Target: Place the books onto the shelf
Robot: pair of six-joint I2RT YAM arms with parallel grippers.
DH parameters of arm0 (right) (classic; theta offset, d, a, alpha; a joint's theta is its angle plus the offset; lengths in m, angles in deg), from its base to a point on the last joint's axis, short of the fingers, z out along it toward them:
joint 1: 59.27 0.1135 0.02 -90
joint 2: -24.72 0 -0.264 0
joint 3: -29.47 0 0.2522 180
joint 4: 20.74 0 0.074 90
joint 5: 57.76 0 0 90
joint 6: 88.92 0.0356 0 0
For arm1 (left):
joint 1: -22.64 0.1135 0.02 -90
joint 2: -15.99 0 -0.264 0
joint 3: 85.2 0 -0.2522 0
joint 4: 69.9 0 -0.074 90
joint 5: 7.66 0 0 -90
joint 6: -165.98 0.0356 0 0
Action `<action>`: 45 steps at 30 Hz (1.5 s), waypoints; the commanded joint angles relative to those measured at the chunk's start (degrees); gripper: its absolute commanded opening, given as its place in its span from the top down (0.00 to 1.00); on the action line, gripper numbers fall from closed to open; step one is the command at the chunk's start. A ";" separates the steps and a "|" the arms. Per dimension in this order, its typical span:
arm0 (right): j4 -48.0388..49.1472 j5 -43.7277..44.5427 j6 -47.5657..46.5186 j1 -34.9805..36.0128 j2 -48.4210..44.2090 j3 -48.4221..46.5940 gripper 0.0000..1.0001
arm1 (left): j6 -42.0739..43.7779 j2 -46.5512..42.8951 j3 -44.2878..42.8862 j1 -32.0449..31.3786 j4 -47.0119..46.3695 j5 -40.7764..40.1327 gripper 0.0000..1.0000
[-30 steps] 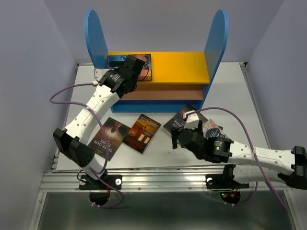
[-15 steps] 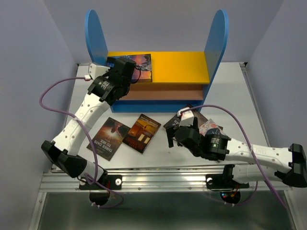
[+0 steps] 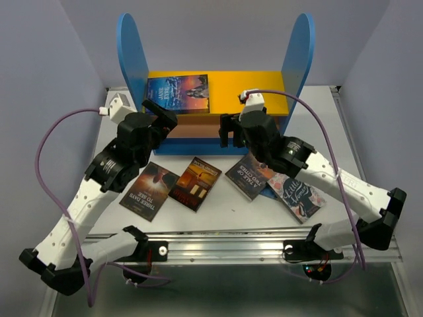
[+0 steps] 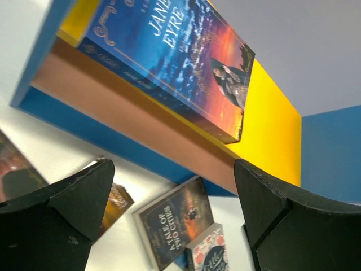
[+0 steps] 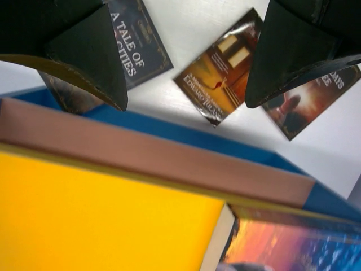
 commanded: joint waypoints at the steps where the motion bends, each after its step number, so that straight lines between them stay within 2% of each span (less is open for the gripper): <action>1: 1.21 -9.03 -5.53 -5.86 5.20 -8.51 0.15 | 5.78 -4.68 3.60 -0.06 3.95 -4.57 0.01; 2: 1.30 -9.91 -5.97 -7.70 6.43 -10.09 0.21 | 6.04 -6.60 4.74 -0.06 4.39 -5.01 0.01; 3: 1.21 -10.88 -6.58 -8.24 9.40 -13.32 0.37 | 5.87 -7.58 7.19 0.03 4.66 -5.10 0.01; 5: 1.13 -12.20 -9.22 -8.77 11.96 -15.80 0.52 | 5.70 -10.04 10.62 -0.06 4.05 -4.66 0.01; 7: 0.69 -13.08 -10.71 -9.30 14.94 -18.87 0.58 | 5.08 -11.19 12.04 0.03 3.43 -4.31 0.03; 8: 0.69 -13.61 -10.98 -10.00 15.66 -19.67 0.60 | 4.99 -11.37 12.49 0.03 2.99 -4.05 0.11; 9: 0.60 -14.57 -11.07 -10.79 16.36 -20.38 0.63 | 4.91 -11.37 13.27 -0.06 2.03 -3.96 0.24; 10: 0.60 -15.36 -11.33 -10.79 17.07 -21.00 0.63 | 4.90 -11.37 13.63 0.03 1.59 -3.87 0.54; 12: 0.68 -16.60 -11.86 -11.59 19.09 -22.84 0.65 | 5.34 -10.58 14.25 0.03 0.00 -4.65 0.76; 13: 0.69 -17.73 -12.82 -12.11 19.70 -23.28 0.66 | 4.82 -9.36 13.90 0.03 0.09 -5.36 0.95; 14: 0.69 -18.35 -13.09 -12.11 20.75 -24.07 0.67 | 4.64 -8.65 12.85 0.03 0.17 -6.32 1.00; 20: 0.77 -23.80 -14.50 -12.64 23.13 -25.13 0.70 | 2.80 -4.60 10.82 1.25 -0.70 -8.53 1.00; 30: 1.30 -31.53 -14.94 -12.64 27.27 -27.24 0.72 | 6.22 1.63 8.28 10.48 -10.89 -3.44 1.00; 45: 2.18 -38.31 -16.96 -12.64 30.08 -29.96 0.71 | 8.86 7.97 3.00 14.53 -14.24 -2.99 1.00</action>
